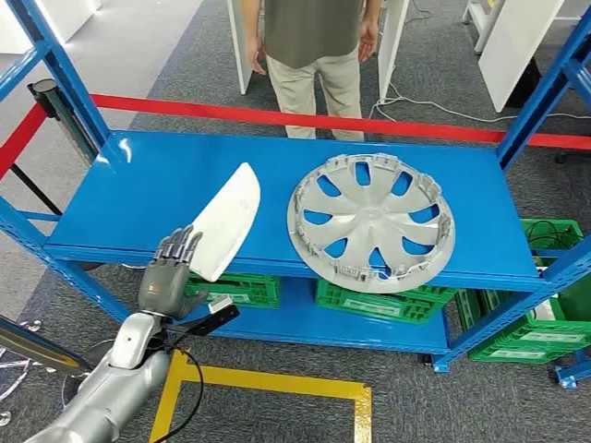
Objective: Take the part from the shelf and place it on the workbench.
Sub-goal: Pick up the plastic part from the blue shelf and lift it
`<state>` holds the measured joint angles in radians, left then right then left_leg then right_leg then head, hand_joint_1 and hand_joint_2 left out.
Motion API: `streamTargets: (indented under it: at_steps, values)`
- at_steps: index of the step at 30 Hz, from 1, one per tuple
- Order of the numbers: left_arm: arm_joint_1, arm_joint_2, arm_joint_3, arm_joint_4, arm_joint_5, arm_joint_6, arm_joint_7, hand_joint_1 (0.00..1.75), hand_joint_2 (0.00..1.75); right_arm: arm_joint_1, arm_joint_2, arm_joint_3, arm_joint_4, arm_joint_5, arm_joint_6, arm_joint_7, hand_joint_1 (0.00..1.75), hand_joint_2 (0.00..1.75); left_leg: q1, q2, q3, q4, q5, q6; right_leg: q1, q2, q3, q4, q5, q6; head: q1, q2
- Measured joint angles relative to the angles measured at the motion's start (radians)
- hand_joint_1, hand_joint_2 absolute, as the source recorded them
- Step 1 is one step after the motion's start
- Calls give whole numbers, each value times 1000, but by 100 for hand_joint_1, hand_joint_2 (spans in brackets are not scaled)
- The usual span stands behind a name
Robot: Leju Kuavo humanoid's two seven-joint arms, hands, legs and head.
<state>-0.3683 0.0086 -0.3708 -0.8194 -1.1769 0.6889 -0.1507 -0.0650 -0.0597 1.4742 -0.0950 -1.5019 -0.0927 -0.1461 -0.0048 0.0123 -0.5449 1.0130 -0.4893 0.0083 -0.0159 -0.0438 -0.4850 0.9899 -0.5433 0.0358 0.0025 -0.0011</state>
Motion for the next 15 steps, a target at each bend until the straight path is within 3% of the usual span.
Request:
streamTargets:
  at_steps: [9,13,15]
  values:
    - [-31,-34,-28,46,-1,-2,-1,3,175,-1,-2,9,0,1,2,3,0,0,0,0,0,0,0,0,0,0,0,0,0,0,0,0]
    - [-37,-46,-39,63,-1,-7,-3,175,175,-1,-2,9,0,1,2,4,0,0,0,0,0,0,0,0,0,0,0,0,0,0,0,0]
    - [-39,-54,-45,72,0,-10,-3,175,175,-1,-2,9,0,1,2,4,0,0,0,0,0,0,0,0,0,0,0,0,0,0,0,0]
